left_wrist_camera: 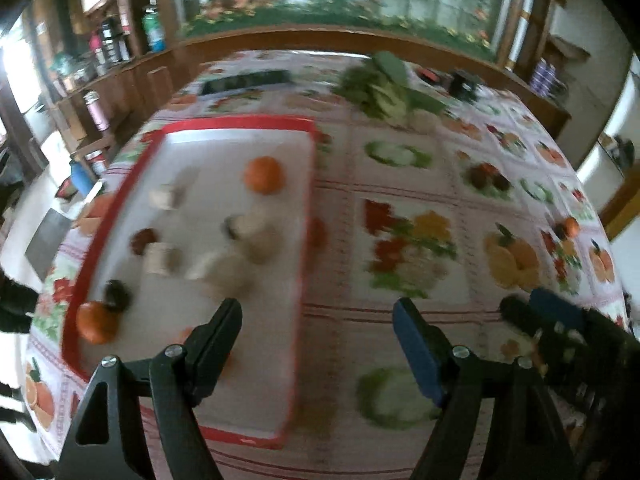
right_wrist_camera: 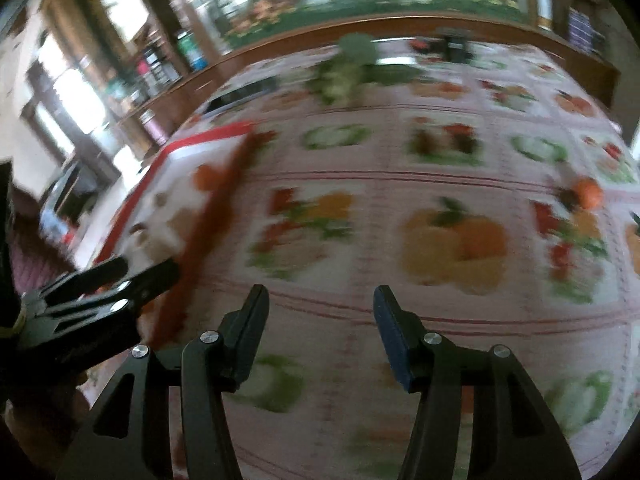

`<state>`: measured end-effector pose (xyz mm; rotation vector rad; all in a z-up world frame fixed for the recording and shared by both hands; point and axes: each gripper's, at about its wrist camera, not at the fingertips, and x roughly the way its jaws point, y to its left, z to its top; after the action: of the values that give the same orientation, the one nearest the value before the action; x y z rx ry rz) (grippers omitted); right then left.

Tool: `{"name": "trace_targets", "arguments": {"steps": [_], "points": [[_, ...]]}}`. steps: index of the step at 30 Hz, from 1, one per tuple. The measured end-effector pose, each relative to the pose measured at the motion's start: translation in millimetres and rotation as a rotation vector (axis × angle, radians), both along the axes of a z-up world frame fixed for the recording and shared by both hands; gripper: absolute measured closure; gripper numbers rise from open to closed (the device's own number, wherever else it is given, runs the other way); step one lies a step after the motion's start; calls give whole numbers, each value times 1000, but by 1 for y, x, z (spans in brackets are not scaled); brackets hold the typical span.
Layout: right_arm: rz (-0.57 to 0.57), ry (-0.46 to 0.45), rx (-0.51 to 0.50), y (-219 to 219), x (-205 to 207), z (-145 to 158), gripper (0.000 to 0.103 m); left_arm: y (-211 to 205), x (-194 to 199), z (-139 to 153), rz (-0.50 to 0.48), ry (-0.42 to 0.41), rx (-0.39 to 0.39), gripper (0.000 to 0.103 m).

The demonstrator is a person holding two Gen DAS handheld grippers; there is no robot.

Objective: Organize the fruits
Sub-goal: 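Move both grippers back toward the remaining fruits on the table, then grasp an orange with the right gripper while the left gripper grasps a dark date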

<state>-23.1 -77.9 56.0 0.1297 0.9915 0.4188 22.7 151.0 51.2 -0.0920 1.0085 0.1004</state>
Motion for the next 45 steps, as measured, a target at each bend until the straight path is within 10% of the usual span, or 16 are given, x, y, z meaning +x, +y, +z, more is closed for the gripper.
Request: {"name": "trace_targets", "arguments": {"steps": [13, 26, 45], "points": [[-264, -85, -76, -168, 51, -1, 49, -91, 17, -9, -135, 42, 14, 23], [-27, -80, -77, -167, 101, -23, 64, -147, 35, -15, -180, 74, 20, 22], [-59, -88, -37, -220, 78, -12, 73, -258, 116, -19, -266, 2, -49, 22]]}}
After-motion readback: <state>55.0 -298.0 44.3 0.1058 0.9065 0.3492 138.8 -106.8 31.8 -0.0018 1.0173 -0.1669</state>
